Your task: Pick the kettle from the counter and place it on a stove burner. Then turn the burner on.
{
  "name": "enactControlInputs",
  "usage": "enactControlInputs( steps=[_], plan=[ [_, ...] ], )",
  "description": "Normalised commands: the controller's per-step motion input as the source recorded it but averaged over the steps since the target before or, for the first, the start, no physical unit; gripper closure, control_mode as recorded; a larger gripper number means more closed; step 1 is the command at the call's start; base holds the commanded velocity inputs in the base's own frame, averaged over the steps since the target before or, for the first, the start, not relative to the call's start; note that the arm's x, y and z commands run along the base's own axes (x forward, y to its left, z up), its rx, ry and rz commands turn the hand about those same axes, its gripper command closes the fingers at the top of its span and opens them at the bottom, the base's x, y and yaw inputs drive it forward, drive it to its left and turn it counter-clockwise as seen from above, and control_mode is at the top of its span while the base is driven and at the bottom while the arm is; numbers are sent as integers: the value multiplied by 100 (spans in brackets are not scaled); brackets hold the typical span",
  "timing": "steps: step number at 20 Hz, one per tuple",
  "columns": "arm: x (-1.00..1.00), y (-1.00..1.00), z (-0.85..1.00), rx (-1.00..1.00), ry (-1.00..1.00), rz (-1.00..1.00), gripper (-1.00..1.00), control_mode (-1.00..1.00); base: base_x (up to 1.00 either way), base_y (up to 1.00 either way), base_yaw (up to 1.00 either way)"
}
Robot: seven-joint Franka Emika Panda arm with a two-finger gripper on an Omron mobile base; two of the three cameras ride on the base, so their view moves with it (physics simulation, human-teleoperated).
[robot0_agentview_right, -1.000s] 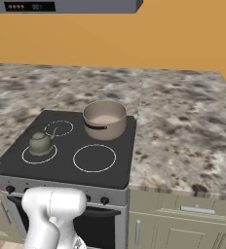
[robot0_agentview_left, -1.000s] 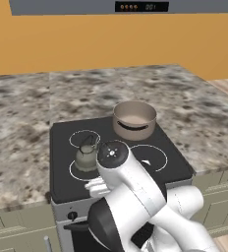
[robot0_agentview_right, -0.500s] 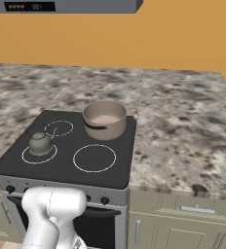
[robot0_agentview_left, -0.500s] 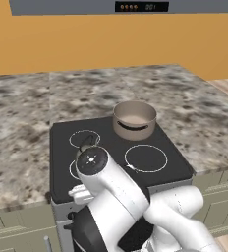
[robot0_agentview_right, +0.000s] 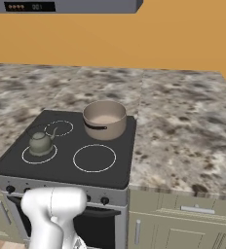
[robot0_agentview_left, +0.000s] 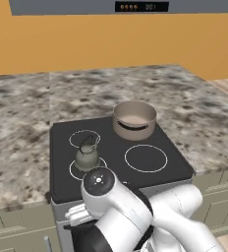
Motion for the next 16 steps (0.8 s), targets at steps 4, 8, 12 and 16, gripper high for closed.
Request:
enactControlInputs(
  steps=[4,8,12,16],
  plan=[
    [-34,0,-76,9,-4,28,-100,-100,0,0,0],
    [-15,11,-80,3,-9,30,-100,-100,0,0,0],
    [-3,13,-98,1,-17,33,-100,-100,0,0,0],
    [0,0,-97,19,-32,29,-100,-100,0,0,0]
  ],
)
